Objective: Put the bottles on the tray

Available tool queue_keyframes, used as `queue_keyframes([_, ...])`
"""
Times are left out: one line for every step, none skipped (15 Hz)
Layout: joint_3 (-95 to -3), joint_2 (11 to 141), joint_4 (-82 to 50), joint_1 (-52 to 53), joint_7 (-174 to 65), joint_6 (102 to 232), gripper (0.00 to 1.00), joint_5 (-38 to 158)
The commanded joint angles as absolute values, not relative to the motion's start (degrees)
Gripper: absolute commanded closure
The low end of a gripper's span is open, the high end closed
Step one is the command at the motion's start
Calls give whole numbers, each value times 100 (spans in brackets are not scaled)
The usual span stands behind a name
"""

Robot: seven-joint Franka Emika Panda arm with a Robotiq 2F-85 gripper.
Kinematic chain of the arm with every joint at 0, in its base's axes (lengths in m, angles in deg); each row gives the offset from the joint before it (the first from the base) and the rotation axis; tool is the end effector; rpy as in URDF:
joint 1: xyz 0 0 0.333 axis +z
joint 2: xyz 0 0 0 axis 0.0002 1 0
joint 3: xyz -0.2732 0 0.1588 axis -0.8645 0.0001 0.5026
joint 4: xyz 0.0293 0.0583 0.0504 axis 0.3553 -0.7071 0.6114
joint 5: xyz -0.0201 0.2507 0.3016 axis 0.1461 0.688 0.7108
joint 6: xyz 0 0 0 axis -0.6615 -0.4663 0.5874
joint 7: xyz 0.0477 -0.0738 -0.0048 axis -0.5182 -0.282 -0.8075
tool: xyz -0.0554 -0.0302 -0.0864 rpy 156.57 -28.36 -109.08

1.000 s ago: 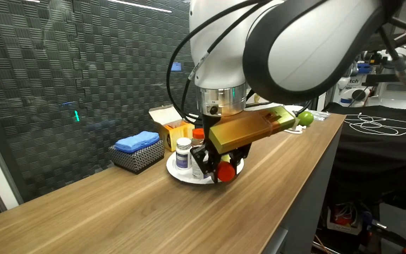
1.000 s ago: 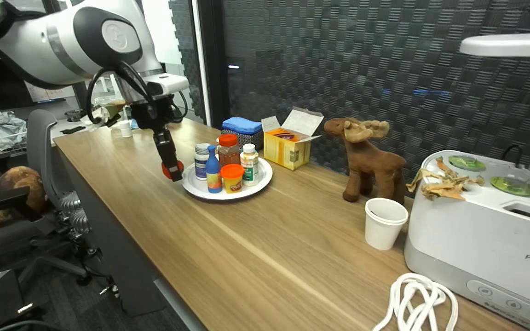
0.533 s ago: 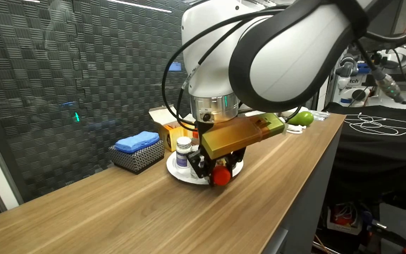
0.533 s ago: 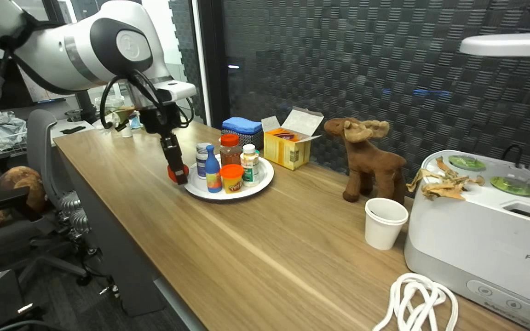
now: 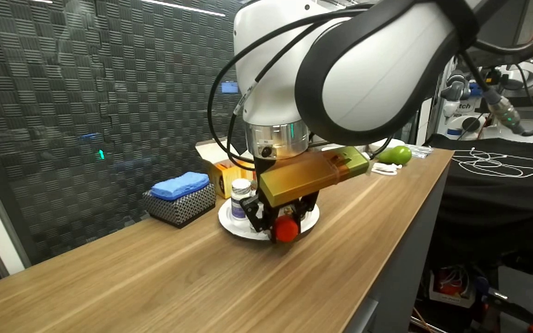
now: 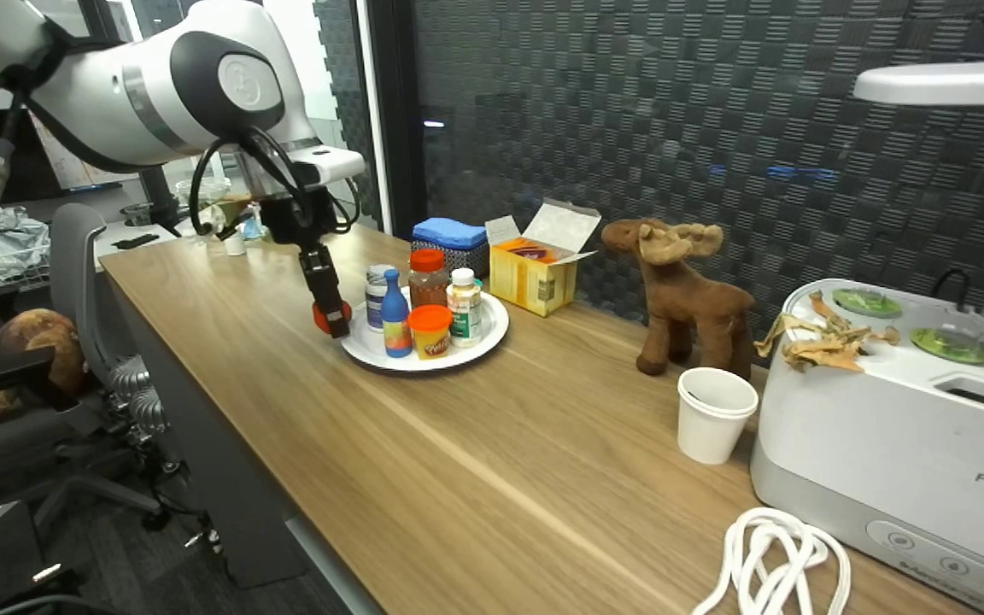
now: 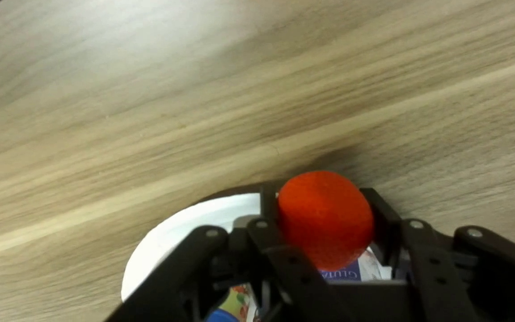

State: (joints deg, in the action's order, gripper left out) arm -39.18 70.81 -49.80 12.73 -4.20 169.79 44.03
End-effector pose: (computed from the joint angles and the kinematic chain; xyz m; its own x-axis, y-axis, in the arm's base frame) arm 0.5222 0.1722 0.2943 0.9181 -0.3662 0.1515 -0.3862 -0.9124 0.1355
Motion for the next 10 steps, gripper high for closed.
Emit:
queue_keyframes([-3959, 7101, -4803, 1312, -467, 16846, 76, 4416])
queue_keyframes([-3960, 7100, -4786, 1307, -483, 16836, 76, 4431])
queue_keyframes([-3966, 7112, -4758, 1301, -492, 16824, 76, 4439])
queue_keyframes([-3978, 7131, -4725, 1293, -487, 16806, 76, 4438])
queue_keyframes([-3986, 7150, -4681, 1284, -502, 16774, 76, 4455])
queue_keyframes([-3993, 7164, -4641, 1280, -513, 16743, 76, 4460])
queue_keyframes([-4001, 7183, -4592, 1277, -519, 16723, 76, 4456])
queue_keyframes([-4009, 7204, -4547, 1272, -531, 16716, 76, 4463])
queue_keyframes([-4017, 7233, -4501, 1266, -550, 16715, 76, 4478])
queue_keyframes([-4019, 7264, -4457, 1257, -577, 16723, 76, 4509])
